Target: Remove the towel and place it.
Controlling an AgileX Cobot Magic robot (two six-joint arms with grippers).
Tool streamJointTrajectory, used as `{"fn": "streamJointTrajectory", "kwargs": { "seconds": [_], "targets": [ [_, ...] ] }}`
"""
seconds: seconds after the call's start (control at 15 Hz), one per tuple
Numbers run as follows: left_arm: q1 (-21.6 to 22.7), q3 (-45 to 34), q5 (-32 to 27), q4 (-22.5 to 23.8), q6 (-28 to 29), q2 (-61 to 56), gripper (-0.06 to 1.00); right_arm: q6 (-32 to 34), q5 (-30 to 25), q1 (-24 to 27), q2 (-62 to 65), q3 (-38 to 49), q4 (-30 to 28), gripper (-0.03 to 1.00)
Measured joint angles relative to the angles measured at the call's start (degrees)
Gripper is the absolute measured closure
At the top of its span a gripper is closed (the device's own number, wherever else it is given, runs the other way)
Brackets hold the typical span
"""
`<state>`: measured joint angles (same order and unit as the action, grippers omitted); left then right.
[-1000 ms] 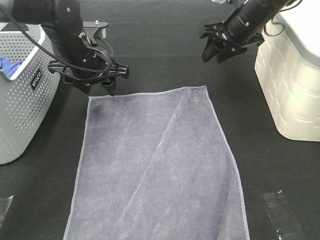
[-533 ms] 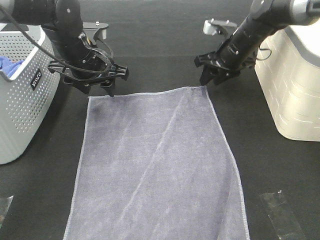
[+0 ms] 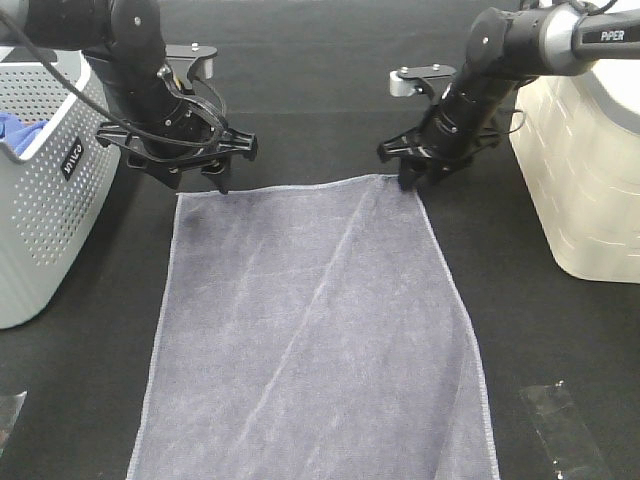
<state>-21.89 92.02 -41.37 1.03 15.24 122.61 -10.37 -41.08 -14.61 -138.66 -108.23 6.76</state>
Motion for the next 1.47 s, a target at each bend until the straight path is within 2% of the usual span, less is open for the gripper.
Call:
{"fn": "streamJointTrajectory", "kwargs": {
  "seconds": [0.53,0.67,0.73,0.87,0.93,1.0,1.27,1.47],
  "targets": [
    [0.00,0.00,-0.06,0.00,0.00,0.00,0.34,-1.49,1.43,0.06,-1.43,-0.52,3.50,0.47],
    [0.00,0.00,-0.06,0.00,0.00,0.00,0.34,-1.55,2.18,0.06,-2.01,-0.86,3.09,0.57],
    [0.00,0.00,-0.06,0.00,0.00,0.00,0.34,-1.55,2.46,0.06,-2.06,-0.86,3.09,0.68],
    [0.00,0.00,-0.11,0.00,0.00,0.00,0.34,-1.55,2.29,0.06,-2.06,-0.86,3.21,0.81],
    [0.00,0.00,-0.11,0.00,0.00,0.00,0.34,-1.55,2.01,0.06,-2.06,-0.86,3.38,0.92],
    [0.00,0.00,-0.11,0.00,0.00,0.00,0.34,-1.55,1.72,0.06,-2.12,-0.86,3.50,0.97],
    [0.00,0.00,0.06,-0.06,0.00,0.00,0.34,-1.49,-0.11,0.06,-1.32,-0.97,2.23,0.97],
    [0.00,0.00,0.40,-0.06,0.00,0.00,0.34,3.15,-2.58,0.00,1.38,-2.06,-5.56,0.97]
  ]
}}
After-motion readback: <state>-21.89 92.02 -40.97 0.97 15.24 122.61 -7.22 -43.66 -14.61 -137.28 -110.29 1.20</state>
